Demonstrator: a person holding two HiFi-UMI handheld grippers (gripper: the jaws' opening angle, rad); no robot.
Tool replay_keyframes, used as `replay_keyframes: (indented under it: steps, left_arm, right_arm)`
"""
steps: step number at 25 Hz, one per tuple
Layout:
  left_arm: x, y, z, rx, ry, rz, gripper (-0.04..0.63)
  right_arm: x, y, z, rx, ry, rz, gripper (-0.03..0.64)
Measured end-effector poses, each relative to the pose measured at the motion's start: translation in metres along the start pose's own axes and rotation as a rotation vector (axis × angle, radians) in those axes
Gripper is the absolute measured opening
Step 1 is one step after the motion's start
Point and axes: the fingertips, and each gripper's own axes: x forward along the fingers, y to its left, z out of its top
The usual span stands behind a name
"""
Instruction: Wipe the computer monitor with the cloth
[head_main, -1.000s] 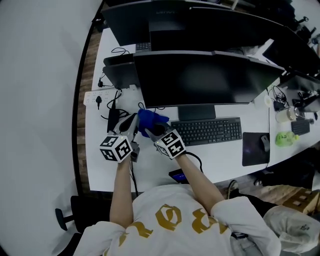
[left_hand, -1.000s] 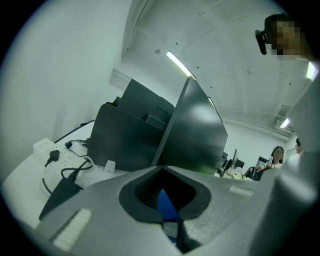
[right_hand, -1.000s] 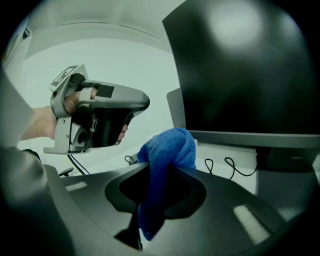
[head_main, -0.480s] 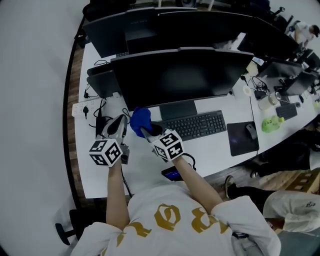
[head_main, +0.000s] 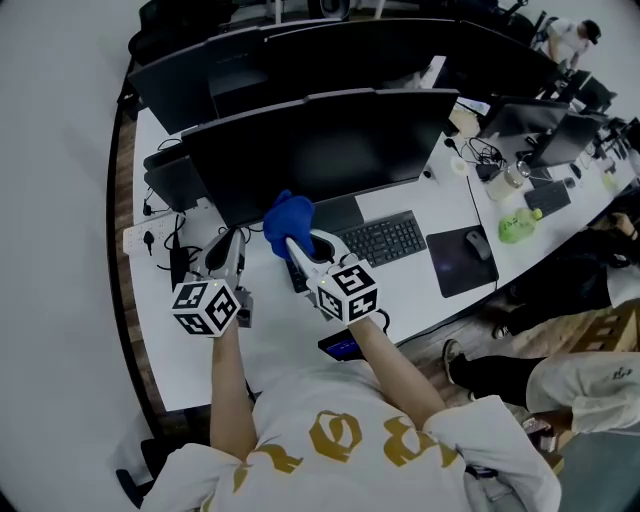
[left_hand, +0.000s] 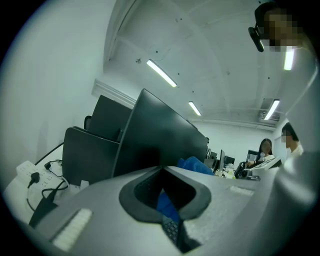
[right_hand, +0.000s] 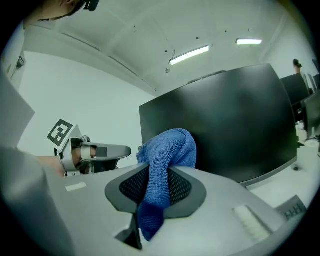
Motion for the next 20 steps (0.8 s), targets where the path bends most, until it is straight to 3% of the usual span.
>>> replay_keyframes:
  steps: [13,20]
  left_arm:
    - [0.002,-0.01,-0.012,-0.005,0.022,-0.014,0.0]
    - [0.003,-0.01,-0.014,-0.012,0.025,-0.017,0.0]
  right_arm:
    - [-0.014,-0.021,-0.006,-0.019,0.031,-0.117,0.095]
    - [-0.017,-0.024,-0.003,-0.028,0.027,-0.133,0.094]
